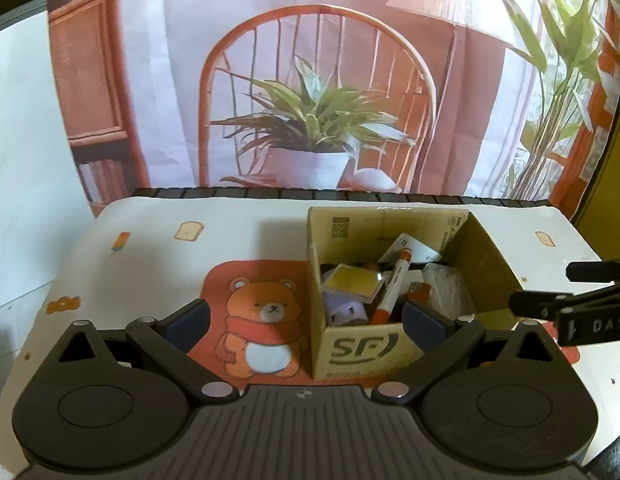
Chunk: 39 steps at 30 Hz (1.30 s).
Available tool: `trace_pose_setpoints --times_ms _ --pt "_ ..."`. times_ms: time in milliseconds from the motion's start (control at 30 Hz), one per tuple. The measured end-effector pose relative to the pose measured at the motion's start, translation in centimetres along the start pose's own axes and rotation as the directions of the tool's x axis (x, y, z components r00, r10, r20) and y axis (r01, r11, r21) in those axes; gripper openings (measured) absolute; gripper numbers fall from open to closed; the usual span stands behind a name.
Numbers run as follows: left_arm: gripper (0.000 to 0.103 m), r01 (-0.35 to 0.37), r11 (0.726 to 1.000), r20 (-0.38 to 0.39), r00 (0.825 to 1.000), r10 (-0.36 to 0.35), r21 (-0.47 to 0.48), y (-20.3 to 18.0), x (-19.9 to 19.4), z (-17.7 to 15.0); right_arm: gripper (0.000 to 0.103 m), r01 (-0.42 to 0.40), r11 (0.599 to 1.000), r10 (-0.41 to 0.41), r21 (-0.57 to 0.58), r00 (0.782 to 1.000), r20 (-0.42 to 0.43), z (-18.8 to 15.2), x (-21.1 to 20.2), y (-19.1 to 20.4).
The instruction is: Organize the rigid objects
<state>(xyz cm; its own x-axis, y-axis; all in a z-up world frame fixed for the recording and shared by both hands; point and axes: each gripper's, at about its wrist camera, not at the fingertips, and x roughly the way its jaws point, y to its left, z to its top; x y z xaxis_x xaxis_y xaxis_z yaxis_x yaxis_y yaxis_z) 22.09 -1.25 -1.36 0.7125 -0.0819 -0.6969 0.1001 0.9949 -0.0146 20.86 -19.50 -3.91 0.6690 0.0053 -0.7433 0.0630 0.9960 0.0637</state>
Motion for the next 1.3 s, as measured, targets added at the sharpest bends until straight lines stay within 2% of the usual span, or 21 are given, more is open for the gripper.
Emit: trace_pose_setpoints --times_ms 367,833,1100,1300 --pt "0.103 -0.025 1.000 0.037 0.999 0.025 0.006 0.7 -5.3 -1.8 0.103 -0.008 0.999 0.005 0.046 0.998 0.061 -1.5 -5.5 1.2" --pt "0.103 -0.078 0.997 0.090 0.993 0.079 -0.008 0.9 -12.7 -5.7 0.103 0.004 1.000 -0.007 0.023 0.990 0.139 -5.4 -12.6 3.4" --pt "0.103 -0.110 0.994 0.087 0.990 0.111 -0.012 1.1 -14.3 -7.5 0.103 0.018 0.999 -0.025 0.042 0.986 0.162 -8.6 -14.9 3.6" --pt "0.103 -0.119 0.993 0.083 0.989 0.120 -0.025 1.3 -14.5 -8.2 0.103 0.028 0.998 -0.037 0.054 0.983 0.180 -9.7 -15.5 3.6"
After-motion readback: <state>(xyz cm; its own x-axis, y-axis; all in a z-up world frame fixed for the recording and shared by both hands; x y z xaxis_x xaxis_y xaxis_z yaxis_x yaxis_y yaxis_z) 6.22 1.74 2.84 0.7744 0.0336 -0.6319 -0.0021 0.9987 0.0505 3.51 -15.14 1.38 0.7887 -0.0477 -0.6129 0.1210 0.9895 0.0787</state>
